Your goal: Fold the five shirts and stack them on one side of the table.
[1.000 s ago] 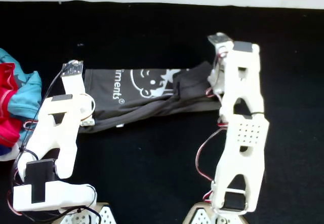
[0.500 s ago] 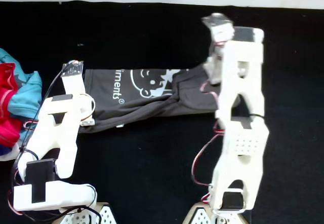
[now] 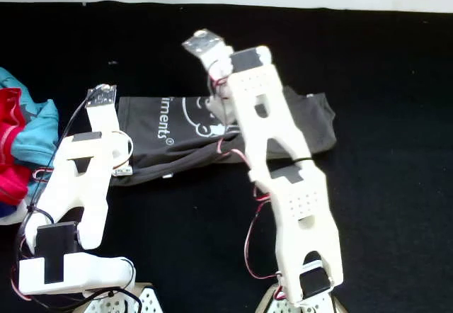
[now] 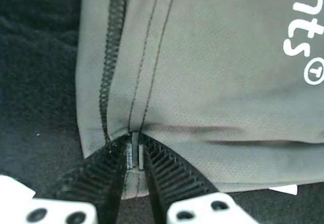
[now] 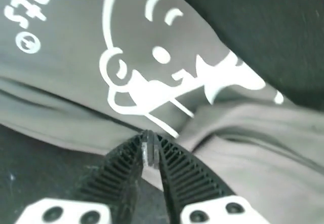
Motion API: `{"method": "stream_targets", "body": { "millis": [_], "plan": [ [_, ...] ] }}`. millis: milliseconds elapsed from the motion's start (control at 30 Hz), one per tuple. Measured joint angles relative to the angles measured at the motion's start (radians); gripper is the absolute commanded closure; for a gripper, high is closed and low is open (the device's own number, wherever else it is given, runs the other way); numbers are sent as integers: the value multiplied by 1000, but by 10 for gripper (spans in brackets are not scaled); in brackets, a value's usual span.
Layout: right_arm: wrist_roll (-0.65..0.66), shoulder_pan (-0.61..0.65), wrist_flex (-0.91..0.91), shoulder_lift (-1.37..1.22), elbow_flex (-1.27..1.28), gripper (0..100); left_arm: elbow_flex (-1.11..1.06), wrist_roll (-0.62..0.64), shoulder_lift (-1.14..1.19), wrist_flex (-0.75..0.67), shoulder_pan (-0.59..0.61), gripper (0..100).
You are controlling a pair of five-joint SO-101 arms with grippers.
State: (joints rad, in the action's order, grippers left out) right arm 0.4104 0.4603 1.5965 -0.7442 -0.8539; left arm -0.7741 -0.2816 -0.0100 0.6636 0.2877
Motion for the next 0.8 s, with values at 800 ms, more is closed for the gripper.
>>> {"method": "stream_targets", "body": {
  "millis": [800],
  "plan": [
    [0, 86, 152, 48, -2, 989, 0, 0, 0, 0, 0, 990]
  ]
}}
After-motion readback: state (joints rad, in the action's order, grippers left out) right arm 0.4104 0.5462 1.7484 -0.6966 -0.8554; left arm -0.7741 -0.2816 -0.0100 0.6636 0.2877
